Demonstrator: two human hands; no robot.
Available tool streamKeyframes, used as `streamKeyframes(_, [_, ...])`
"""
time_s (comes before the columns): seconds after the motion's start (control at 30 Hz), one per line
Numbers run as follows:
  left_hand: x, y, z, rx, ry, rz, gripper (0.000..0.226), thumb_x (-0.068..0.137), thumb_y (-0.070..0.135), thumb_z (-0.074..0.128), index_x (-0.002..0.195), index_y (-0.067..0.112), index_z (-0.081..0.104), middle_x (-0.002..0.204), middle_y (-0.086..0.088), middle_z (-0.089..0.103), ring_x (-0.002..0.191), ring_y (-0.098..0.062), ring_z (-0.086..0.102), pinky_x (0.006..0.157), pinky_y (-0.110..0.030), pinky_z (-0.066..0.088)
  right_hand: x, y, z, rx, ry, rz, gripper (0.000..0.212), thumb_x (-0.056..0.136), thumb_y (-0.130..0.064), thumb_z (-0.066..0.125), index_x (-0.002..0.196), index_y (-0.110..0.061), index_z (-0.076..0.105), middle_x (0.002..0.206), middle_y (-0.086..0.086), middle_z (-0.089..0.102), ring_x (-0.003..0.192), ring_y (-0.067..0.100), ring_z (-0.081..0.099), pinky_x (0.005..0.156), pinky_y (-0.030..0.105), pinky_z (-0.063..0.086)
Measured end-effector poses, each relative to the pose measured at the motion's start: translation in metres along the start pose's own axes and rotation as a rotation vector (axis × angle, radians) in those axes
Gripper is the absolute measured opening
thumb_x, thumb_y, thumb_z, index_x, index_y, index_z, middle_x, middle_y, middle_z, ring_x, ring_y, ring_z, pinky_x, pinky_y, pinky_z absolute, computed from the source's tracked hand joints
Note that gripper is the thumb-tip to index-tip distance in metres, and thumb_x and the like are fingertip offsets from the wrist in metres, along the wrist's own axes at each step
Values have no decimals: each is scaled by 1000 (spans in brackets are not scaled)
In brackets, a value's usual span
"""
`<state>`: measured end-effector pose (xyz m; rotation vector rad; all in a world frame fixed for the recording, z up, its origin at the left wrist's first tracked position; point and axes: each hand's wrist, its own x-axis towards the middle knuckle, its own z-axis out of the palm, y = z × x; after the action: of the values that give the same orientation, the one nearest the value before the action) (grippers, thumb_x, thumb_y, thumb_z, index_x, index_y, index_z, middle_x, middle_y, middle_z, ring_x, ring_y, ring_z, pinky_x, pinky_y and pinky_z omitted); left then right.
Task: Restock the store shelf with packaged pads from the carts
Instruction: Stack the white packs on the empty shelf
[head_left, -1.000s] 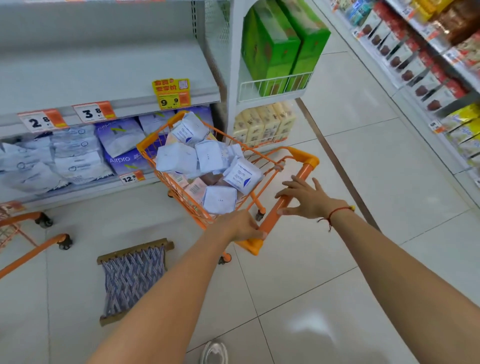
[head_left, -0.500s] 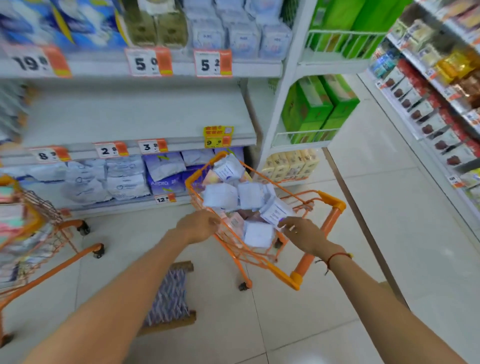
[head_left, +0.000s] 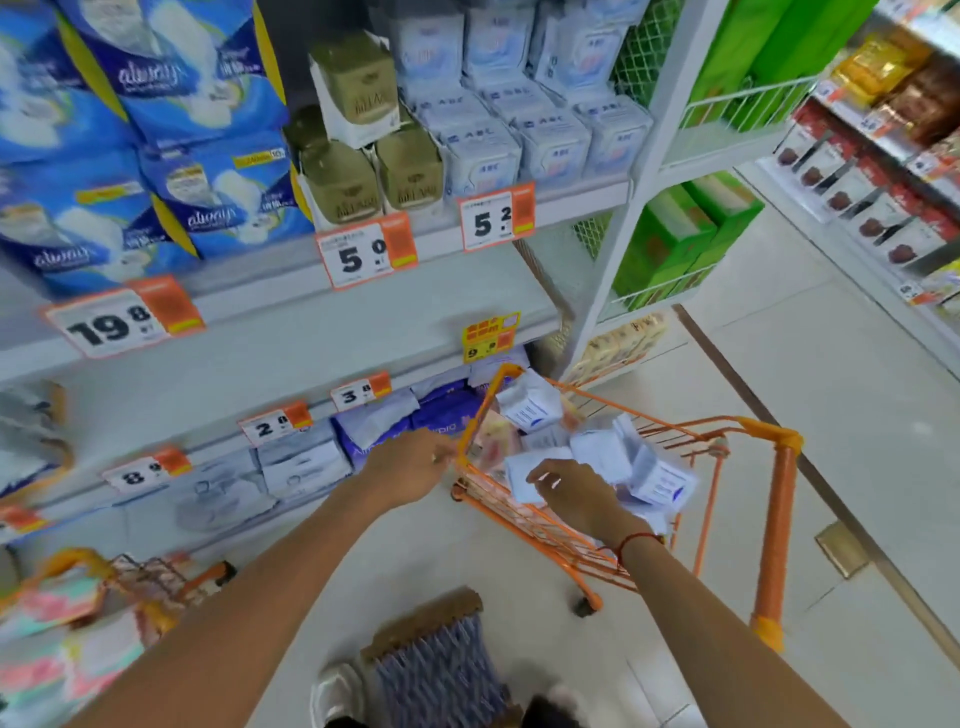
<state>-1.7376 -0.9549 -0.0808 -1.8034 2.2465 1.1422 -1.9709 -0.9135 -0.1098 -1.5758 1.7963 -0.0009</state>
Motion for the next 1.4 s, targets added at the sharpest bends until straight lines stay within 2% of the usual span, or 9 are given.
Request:
streamKeyframes(0.13, [32, 1, -4, -13, -33, -24, 29, 99, 28, 43, 121, 29, 62, 123, 2, 63, 112, -19, 58, 86, -26, 43, 21, -6, -9, 36, 104, 33, 24, 95, -21, 45, 106, -25, 65, 102, 1, 68, 96, 21, 62, 68, 26, 43])
streamKeyframes(0.3, [88, 23, 4, -101, 38, -3, 28, 95, 20, 49, 120, 20, 59, 114, -5, 65, 104, -25, 61, 82, -34, 49, 82, 15, -31, 23, 107, -46, 28, 90, -11, 51, 117, -17, 60, 114, 9, 63, 106, 27, 58, 82, 30, 43])
streamKeyframes(0.43, [161, 11, 30, -150, 141, 41, 33, 89, 17, 56, 122, 20, 59, 119, -6, 63, 109, -28, 59, 83, -37, 49, 150, 36, -31, -134, 87, -151, 55, 87, -18, 61, 138, -12, 41, 136, 12, 46, 127, 31, 41, 102, 36, 34])
streamKeyframes(0.6, [240, -17, 78, -62, 50, 268, 58, 80, 32, 70, 133, 24, 50, 113, -2, 61, 106, -24, 58, 76, -29, 44, 220, 64, -9, -191, 19, -199, 86, 70, -31, 80, 139, -12, 34, 135, 10, 38, 126, 28, 39, 98, 30, 34])
streamKeyframes(0.7, [269, -36, 95, 53, 107, 404, 68, 75, 50, 71, 135, 27, 46, 133, 8, 53, 121, -16, 48, 89, -25, 39, 238, 65, -5, -194, 70, -266, 83, 67, -33, 83, 133, -12, 37, 129, 7, 41, 119, 22, 41, 80, 16, 27])
streamKeyframes(0.8, [277, -48, 98, 141, 199, 532, 66, 73, 58, 69, 129, 28, 51, 132, 10, 54, 122, -15, 46, 98, -29, 40, 242, 63, -6, -205, 89, -298, 83, 63, -37, 85, 130, -17, 40, 118, 0, 45, 107, 21, 49, 82, 27, 39])
streamKeyframes(1.0, [286, -54, 94, 97, 227, 671, 60, 68, 67, 64, 116, 31, 60, 111, 8, 65, 105, -13, 56, 87, -36, 47, 236, 56, -8, -381, 89, -269, 71, 66, -53, 78, 121, -26, 42, 112, -2, 54, 98, 23, 56, 86, 38, 47])
streamKeyframes(1.27, [285, -49, 95, 269, 293, 695, 50, 79, 57, 65, 120, 30, 61, 105, 5, 68, 97, -15, 59, 65, -25, 34, 231, 49, -6, -466, 136, -275, 68, 73, -48, 75, 126, -23, 43, 106, -8, 50, 96, 15, 51, 80, 24, 40])
streamKeyframes(1.4, [273, -53, 114, 98, 350, 690, 53, 83, 44, 67, 131, 28, 53, 125, 2, 62, 113, -19, 57, 86, -33, 48, 221, 62, 10, -319, 275, -322, 63, 74, -41, 77, 125, -19, 49, 113, -2, 55, 94, 13, 51, 82, 23, 41])
